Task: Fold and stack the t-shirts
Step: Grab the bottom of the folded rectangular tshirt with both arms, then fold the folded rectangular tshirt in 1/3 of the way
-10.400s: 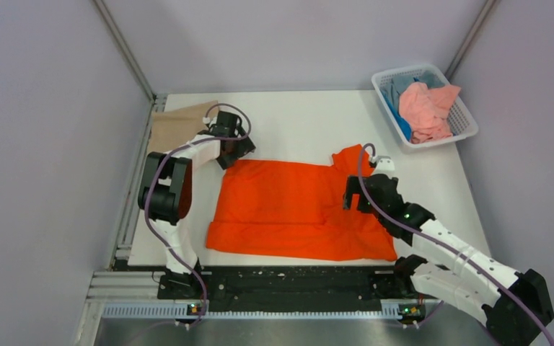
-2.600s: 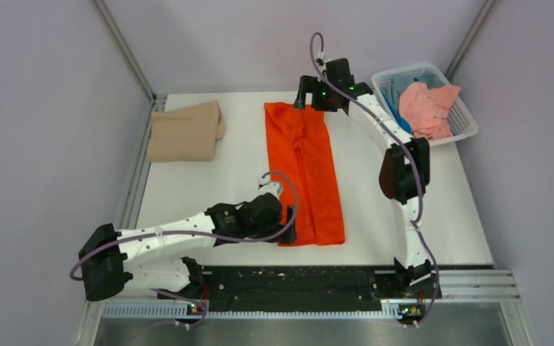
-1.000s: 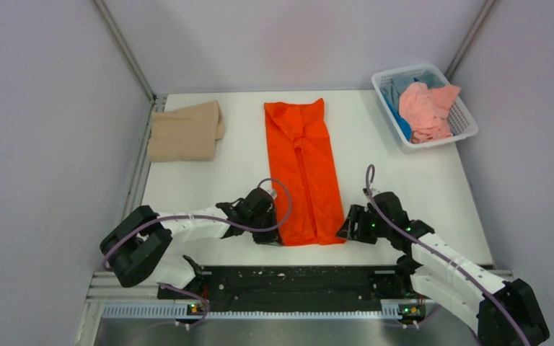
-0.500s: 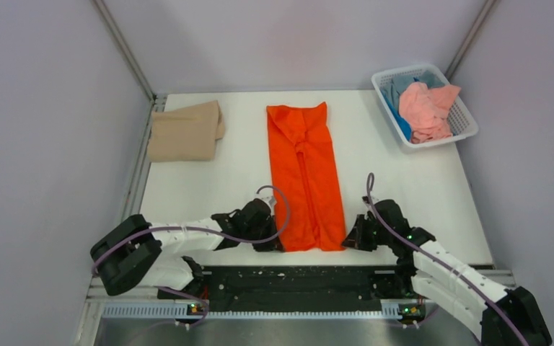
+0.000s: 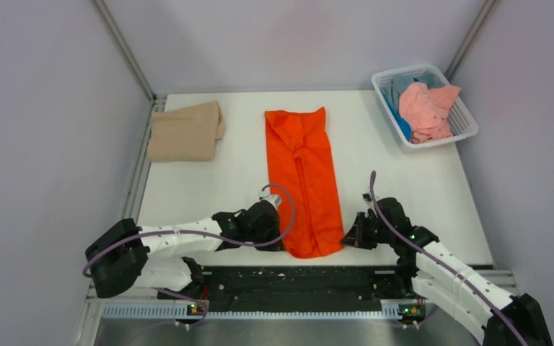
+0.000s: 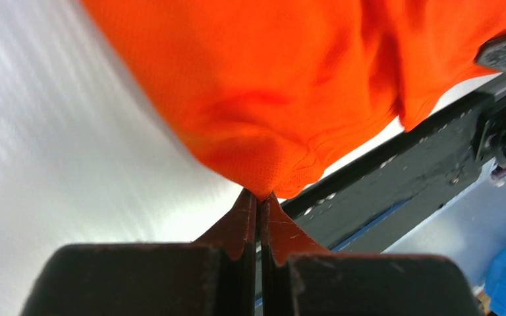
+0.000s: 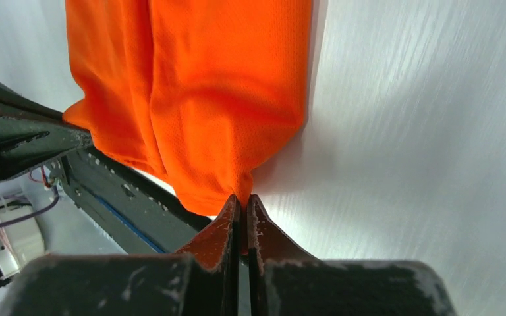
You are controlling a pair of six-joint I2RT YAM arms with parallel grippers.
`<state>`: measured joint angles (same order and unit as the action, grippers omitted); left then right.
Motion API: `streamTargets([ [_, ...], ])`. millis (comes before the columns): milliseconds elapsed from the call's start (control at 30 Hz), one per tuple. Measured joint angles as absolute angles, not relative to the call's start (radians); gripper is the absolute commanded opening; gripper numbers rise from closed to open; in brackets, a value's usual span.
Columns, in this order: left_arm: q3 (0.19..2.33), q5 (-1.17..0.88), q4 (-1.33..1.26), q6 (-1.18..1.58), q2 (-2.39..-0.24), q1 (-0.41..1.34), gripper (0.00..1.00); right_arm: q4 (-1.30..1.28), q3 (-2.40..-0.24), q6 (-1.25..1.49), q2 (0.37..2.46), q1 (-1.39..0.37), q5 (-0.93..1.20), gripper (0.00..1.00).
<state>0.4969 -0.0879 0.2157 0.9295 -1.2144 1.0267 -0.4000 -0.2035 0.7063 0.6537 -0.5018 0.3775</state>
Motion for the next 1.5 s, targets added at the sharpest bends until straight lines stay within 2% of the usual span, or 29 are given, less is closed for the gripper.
streamTargets([
  [267, 0.687, -0.011, 0.234, 0.839, -1.34, 0.963, 0.0, -0.258, -0.356, 0.684, 0.822, -0.502, 0.289, 0.0],
  [567, 0.818, 0.0, 0.249, 0.774, -1.411, 0.762, 0.0, -0.07, -0.476, 0.672, 0.928, -0.502, 0.101, 0.0],
  [900, 1.104, 0.176, 0.32, 0.694, -1.568, 0.647, 0.0, 0.027, -0.722, 0.549, 1.214, -0.502, -0.087, 0.0],
  [1367, 1.267, 0.176, 0.379, 0.646, -1.791, 0.539, 0.0, 0.103, -0.867, 0.488, 1.517, -0.417, -0.046, 0.0],
  [1433, 1.294, 0.163, 0.383, 0.64, -1.82, 0.528, 0.07, 0.114, -0.883, 0.488, 1.556, -0.405, -0.033, 0.0],
  [1500, 1.319, 0.15, 0.387, 0.634, -1.849, 0.517, 0.11, 0.124, -0.902, 0.488, 1.597, -0.397, -0.018, 0.0],
])
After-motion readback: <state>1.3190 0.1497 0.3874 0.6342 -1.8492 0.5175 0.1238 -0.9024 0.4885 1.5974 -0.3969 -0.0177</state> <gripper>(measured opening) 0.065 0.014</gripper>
